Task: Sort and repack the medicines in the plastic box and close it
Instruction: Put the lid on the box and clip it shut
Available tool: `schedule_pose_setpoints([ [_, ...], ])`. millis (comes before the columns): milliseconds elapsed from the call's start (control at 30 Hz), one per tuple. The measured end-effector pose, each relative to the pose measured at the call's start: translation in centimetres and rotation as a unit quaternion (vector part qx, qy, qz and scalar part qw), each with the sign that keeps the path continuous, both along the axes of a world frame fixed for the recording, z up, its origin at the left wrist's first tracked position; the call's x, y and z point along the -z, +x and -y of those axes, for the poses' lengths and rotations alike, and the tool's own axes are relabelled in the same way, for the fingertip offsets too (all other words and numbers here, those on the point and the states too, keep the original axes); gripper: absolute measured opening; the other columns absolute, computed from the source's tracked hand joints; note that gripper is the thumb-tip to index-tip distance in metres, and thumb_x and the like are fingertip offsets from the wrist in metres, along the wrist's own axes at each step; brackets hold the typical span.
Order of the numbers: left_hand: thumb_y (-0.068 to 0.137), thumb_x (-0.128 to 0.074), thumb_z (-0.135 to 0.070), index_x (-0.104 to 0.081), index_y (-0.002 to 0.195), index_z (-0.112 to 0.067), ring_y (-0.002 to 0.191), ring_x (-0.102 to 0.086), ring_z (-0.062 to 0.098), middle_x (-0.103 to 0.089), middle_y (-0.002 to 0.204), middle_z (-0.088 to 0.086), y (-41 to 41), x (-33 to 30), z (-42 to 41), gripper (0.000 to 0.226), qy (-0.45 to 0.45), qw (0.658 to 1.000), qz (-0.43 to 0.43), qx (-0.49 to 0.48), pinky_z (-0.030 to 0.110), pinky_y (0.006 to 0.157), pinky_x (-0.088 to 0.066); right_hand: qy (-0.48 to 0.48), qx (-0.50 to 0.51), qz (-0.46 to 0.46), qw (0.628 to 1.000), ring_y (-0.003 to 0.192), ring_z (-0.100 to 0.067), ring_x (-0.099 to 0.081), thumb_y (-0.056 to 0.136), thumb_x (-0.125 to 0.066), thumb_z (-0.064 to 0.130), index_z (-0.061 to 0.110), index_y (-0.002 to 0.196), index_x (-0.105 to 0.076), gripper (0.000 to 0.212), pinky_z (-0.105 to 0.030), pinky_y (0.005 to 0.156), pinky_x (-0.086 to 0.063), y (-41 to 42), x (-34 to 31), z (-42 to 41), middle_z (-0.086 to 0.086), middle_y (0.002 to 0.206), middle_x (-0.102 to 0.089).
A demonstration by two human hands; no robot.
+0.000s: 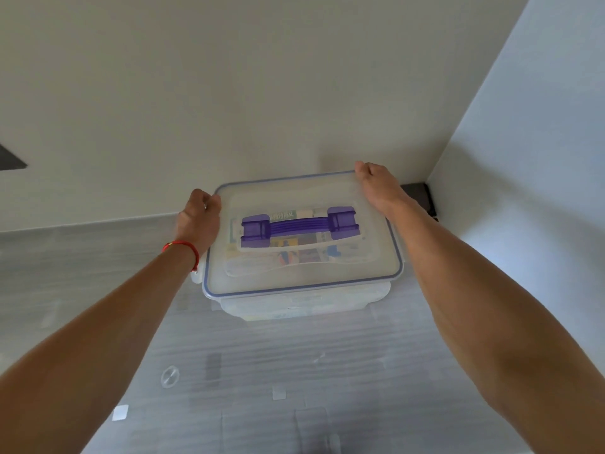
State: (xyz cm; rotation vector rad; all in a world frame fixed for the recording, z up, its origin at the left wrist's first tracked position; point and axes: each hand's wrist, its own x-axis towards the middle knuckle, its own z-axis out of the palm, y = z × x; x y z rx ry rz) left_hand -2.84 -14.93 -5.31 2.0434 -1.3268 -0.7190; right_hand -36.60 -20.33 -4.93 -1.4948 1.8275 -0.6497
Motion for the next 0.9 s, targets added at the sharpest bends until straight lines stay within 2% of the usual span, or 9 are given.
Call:
schedule_pose_setpoints([
  [100,0.101,-0.033,-0.038,-0.05,0.106,-0.013,0.087,-0.055,0.036,-0.059,0.096,0.016,-0.7,-0.4,-0.2,0.031,-0.002,0.999,0.046,0.0,0.04,0.076,-0.045,0.0,-0.009,-0.008,1.0,0.106,-0.037,-0.058,0.109,-0.027,0.039,0.005,0.1,-0.058,0.047,-0.036,0.083,-0.036,0.3,-0.1,0.3,-0.018,0.107,-0.061],
  [200,0.1,-0.036,-0.034,-0.056,0.107,-0.013,0.092,-0.058,0.041,-0.061,0.099,0.02,-0.5,-0.9,-0.1,0.03,-0.003,0.996,0.093,0.006,0.046,0.084,-0.05,0.001,-0.007,-0.001,1.0,0.107,-0.037,-0.058,0.109,-0.028,0.038,0.008,0.096,-0.054,0.042,-0.038,0.085,-0.039,0.1,0.5,0.1,-0.016,0.103,-0.059],
  [300,0.095,-0.041,-0.038,-0.062,0.098,-0.021,0.077,-0.059,0.035,-0.065,0.093,0.015,0.4,-1.4,0.3,0.027,0.003,0.995,0.101,0.012,0.035,0.071,-0.048,0.018,-0.019,0.0,1.0,0.114,-0.036,-0.059,0.109,-0.029,0.039,0.011,0.101,-0.056,0.04,-0.04,0.097,-0.043,0.1,0.5,-0.1,-0.019,0.116,-0.062],
  [400,0.094,-0.045,-0.04,-0.063,0.099,-0.023,0.066,-0.057,0.025,-0.066,0.091,0.013,0.6,-1.3,0.4,0.025,0.005,0.996,0.085,0.007,0.028,0.063,-0.042,0.011,-0.017,-0.016,1.0,0.114,-0.038,-0.058,0.108,-0.03,0.036,0.012,0.094,-0.054,0.037,-0.038,0.094,-0.042,0.4,0.2,0.1,-0.022,0.116,-0.063],
  [500,0.096,-0.044,-0.038,-0.061,0.102,-0.023,0.081,-0.058,0.036,-0.065,0.095,0.015,0.2,-0.7,-0.1,0.023,-0.012,0.996,0.083,-0.007,0.034,0.073,-0.045,-0.017,-0.011,-0.035,0.999,0.106,-0.039,-0.057,0.107,-0.03,0.033,0.007,0.091,-0.055,0.04,-0.039,0.084,-0.038,0.4,0.4,-0.1,-0.021,0.107,-0.063],
  [567,0.096,-0.04,-0.037,-0.058,0.101,-0.025,0.088,-0.059,0.041,-0.064,0.098,0.017,-0.2,-0.6,-0.5,0.023,-0.017,0.995,0.095,-0.014,0.04,0.079,-0.048,-0.023,-0.013,-0.03,0.999,0.103,-0.04,-0.056,0.107,-0.03,0.033,0.002,0.095,-0.058,0.043,-0.041,0.087,-0.041,0.2,0.5,-0.3,-0.021,0.104,-0.064],
  [633,0.098,-0.036,-0.034,-0.057,0.101,-0.022,0.087,-0.057,0.043,-0.064,0.099,0.021,-0.4,-0.7,-0.7,0.024,-0.024,0.993,0.114,-0.011,0.042,0.078,-0.047,-0.02,-0.016,-0.024,0.999,0.106,-0.041,-0.056,0.107,-0.03,0.033,0.001,0.104,-0.06,0.044,-0.042,0.093,-0.043,0.1,0.3,-0.4,-0.022,0.11,-0.065],
  [800,0.102,-0.027,-0.031,-0.049,0.106,-0.014,0.093,-0.056,0.05,-0.06,0.107,0.028,-1.0,-0.9,-0.9,0.028,-0.013,0.985,0.171,0.002,0.048,0.079,-0.045,-0.022,-0.016,-0.062,0.998,0.111,-0.038,-0.056,0.107,-0.024,0.031,0.011,0.118,-0.057,0.04,-0.045,0.095,-0.047,1.0,-0.1,-0.5,-0.016,0.119,-0.066],
  [900,0.102,-0.026,-0.029,-0.047,0.107,-0.012,0.089,-0.054,0.046,-0.058,0.099,0.024,-1.2,-0.9,-0.4,0.027,0.002,0.988,0.154,-0.006,0.044,0.075,-0.039,-0.035,-0.027,-0.072,0.996,0.112,-0.036,-0.057,0.107,-0.023,0.031,0.018,0.122,-0.058,0.04,-0.046,0.097,-0.048,1.1,-0.2,-0.7,-0.011,0.122,-0.067],
])
